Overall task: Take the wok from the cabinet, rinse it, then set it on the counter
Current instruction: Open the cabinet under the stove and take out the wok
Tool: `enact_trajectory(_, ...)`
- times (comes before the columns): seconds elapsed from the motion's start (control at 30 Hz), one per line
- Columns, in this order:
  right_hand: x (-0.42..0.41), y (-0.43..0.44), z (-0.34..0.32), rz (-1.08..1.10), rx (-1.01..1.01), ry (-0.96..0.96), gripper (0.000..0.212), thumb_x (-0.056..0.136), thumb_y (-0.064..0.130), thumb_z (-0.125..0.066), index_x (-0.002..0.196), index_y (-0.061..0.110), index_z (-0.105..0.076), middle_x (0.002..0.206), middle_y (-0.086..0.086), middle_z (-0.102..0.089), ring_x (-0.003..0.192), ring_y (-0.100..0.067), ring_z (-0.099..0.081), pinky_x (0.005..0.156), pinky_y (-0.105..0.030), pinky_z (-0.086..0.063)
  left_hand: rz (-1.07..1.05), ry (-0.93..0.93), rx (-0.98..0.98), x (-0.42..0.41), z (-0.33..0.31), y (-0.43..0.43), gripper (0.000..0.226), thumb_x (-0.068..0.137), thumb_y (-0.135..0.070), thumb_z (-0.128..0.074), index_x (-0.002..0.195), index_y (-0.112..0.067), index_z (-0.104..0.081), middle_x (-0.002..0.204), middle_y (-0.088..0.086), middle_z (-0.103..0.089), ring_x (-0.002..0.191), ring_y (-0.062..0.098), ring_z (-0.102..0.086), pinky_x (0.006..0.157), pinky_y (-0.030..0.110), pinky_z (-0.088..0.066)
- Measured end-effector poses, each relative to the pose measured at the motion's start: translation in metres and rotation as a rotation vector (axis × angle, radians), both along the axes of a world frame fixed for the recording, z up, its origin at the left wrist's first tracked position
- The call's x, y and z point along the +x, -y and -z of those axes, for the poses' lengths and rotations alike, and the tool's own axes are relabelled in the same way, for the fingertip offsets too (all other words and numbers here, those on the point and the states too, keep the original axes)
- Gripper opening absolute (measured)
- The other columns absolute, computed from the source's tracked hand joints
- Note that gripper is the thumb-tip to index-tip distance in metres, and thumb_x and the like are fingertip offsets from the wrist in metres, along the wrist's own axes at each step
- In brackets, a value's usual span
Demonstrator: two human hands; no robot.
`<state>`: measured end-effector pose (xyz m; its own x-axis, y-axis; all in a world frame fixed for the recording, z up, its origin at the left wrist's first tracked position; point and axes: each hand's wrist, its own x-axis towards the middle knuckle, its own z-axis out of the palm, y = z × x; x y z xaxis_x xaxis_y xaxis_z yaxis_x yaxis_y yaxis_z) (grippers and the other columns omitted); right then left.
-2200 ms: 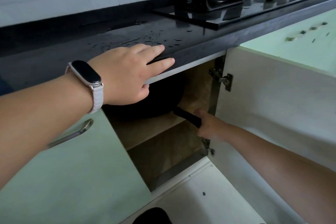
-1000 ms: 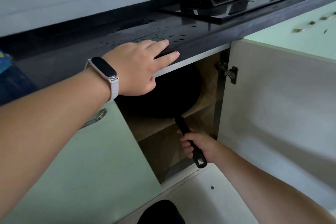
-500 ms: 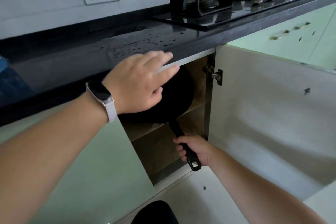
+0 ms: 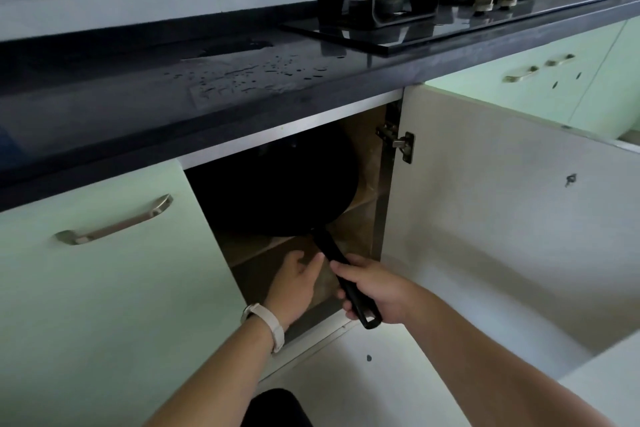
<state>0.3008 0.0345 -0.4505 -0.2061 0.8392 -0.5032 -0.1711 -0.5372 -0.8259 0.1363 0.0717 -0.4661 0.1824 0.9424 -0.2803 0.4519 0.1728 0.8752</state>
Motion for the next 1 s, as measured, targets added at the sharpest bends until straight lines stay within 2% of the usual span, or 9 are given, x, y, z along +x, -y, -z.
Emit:
enact_trajectory(0.07,-0.002,0.002,0.003,0.018,0.033,0.009,0.033,0.101,0.030,-0.061,0.131,0.023,-0.052,0.066,-0.005,-0.057,0.050,-0.016,-0.054,0.047,-0.028,-0.047,0.013,0.235,-0.132,0.008,0.014,-0.006,0.066,0.084,-0.068,-0.051,0.129,-0.020,-0.053,0.120,0.005,-0.067,0.109,0.020,-0.063,0.096,0.041,-0.050)
enact_trajectory(0.1,-0.002,0.003,0.004,0.024,0.051,0.023,0.031,0.101,0.029,-0.061,0.130,0.020,-0.052,0.065,-0.005,-0.056,0.049,-0.015,-0.053,0.045,-0.027,-0.045,0.029,0.358,-0.173,0.012,0.019,-0.008,0.060,0.087,-0.064,-0.051,0.126,-0.019,-0.058,0.118,0.007,-0.070,0.110,0.023,-0.065,0.099,0.044,-0.049)
enact_trajectory(0.17,-0.003,0.005,0.006,0.032,0.072,0.059,0.032,0.101,0.028,-0.060,0.129,0.014,-0.053,0.065,-0.004,-0.056,0.049,-0.014,-0.051,0.044,-0.026,-0.043,0.011,0.571,-0.239,0.020,0.020,-0.009,0.045,0.098,-0.047,-0.046,0.126,-0.014,-0.060,0.117,0.011,-0.071,0.111,0.025,-0.067,0.095,0.042,-0.050)
enact_trajectory(0.23,-0.005,0.007,0.007,0.034,0.071,0.087,0.034,0.101,0.027,-0.059,0.130,0.009,-0.051,0.064,-0.003,-0.055,0.048,-0.014,-0.051,0.043,-0.025,-0.042,-0.041,0.731,-0.300,0.025,0.020,-0.012,0.039,0.101,-0.036,-0.046,0.126,-0.010,-0.058,0.116,0.014,-0.071,0.109,0.026,-0.068,0.088,0.039,-0.052)
enact_trajectory(0.3,-0.007,0.009,0.008,0.038,0.070,0.096,0.034,0.101,0.026,-0.059,0.130,0.010,-0.051,0.063,-0.002,-0.054,0.048,-0.014,-0.050,0.042,-0.025,-0.041,-0.095,0.820,-0.336,0.030,0.021,-0.015,0.035,0.100,-0.030,-0.049,0.126,-0.008,-0.058,0.111,0.013,-0.072,0.104,0.026,-0.070,0.082,0.037,-0.054)
enact_trajectory(0.5,-0.007,0.014,0.010,0.039,0.093,0.134,0.022,0.100,0.025,-0.058,0.122,0.024,-0.055,0.062,-0.003,-0.055,0.047,-0.014,-0.051,0.043,-0.027,-0.041,-0.178,0.960,-0.461,0.036,0.022,-0.019,0.033,0.096,-0.022,-0.055,0.126,-0.009,-0.058,0.116,0.011,-0.069,0.105,0.026,-0.069,0.085,0.041,-0.054)
enact_trajectory(0.6,-0.005,0.021,0.011,0.045,0.113,0.148,0.021,0.099,0.026,-0.059,0.119,0.020,-0.058,0.061,-0.002,-0.055,0.047,-0.015,-0.050,0.045,-0.029,-0.042,-0.181,0.992,-0.434,0.041,0.017,-0.017,0.028,0.099,-0.013,-0.049,0.125,-0.010,-0.055,0.118,0.012,-0.068,0.104,0.024,-0.068,0.083,0.039,-0.053)
enact_trajectory(0.77,0.000,0.034,0.012,0.056,0.136,0.180,0.020,0.098,0.024,-0.060,0.115,0.013,-0.060,0.059,-0.004,-0.054,0.044,-0.016,-0.048,0.044,-0.027,-0.042,-0.194,1.003,-0.431,0.049,0.014,-0.006,0.022,0.099,-0.007,-0.047,0.118,-0.008,-0.057,0.110,0.013,-0.068,0.097,0.025,-0.067,0.083,0.037,-0.052)
enact_trajectory(1.0,0.005,0.051,0.017,0.081,0.137,0.200,0.008,0.095,0.019,-0.062,0.103,0.016,-0.062,0.059,-0.006,-0.053,0.044,-0.019,-0.046,0.044,-0.028,-0.042,-0.202,0.981,-0.409,0.058,0.011,0.010,0.018,0.096,0.000,-0.050,0.111,-0.006,-0.058,0.101,0.012,-0.067,0.085,0.024,-0.065,0.079,0.035,-0.053)
